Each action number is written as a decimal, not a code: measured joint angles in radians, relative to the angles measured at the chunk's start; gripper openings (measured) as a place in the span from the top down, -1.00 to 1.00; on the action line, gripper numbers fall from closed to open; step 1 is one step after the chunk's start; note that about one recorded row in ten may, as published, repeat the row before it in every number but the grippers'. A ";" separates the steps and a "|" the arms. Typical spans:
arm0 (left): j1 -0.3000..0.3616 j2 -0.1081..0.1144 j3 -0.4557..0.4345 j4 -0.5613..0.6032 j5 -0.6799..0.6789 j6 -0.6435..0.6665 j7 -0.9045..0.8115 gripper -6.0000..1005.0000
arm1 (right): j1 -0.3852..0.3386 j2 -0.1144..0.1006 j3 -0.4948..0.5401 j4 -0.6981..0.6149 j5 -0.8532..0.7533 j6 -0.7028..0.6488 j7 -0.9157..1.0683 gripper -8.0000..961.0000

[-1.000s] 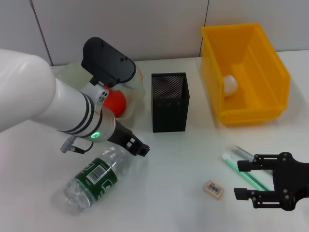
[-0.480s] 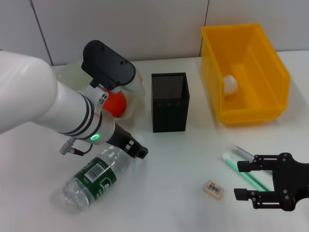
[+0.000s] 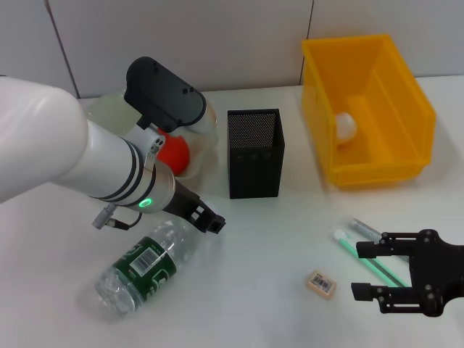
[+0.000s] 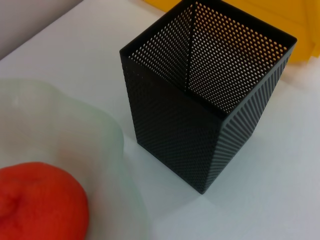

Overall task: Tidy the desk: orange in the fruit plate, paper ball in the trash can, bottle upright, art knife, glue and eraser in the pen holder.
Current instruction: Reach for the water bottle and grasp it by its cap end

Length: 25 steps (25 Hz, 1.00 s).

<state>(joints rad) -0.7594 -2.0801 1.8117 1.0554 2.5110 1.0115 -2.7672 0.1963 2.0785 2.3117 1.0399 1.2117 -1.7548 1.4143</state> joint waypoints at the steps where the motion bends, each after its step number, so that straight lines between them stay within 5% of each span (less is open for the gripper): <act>1: 0.000 0.000 0.000 0.000 0.000 -0.002 -0.001 -0.16 | 0.000 0.000 0.000 0.000 0.000 0.000 0.000 -0.40; 25: -0.010 0.000 0.012 -0.026 0.000 -0.003 -0.005 -0.11 | 0.005 0.000 0.000 -0.007 0.000 0.002 0.000 -0.40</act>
<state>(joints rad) -0.7696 -2.0801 1.8239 1.0293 2.5111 1.0082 -2.7724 0.2010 2.0785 2.3117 1.0327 1.2118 -1.7532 1.4142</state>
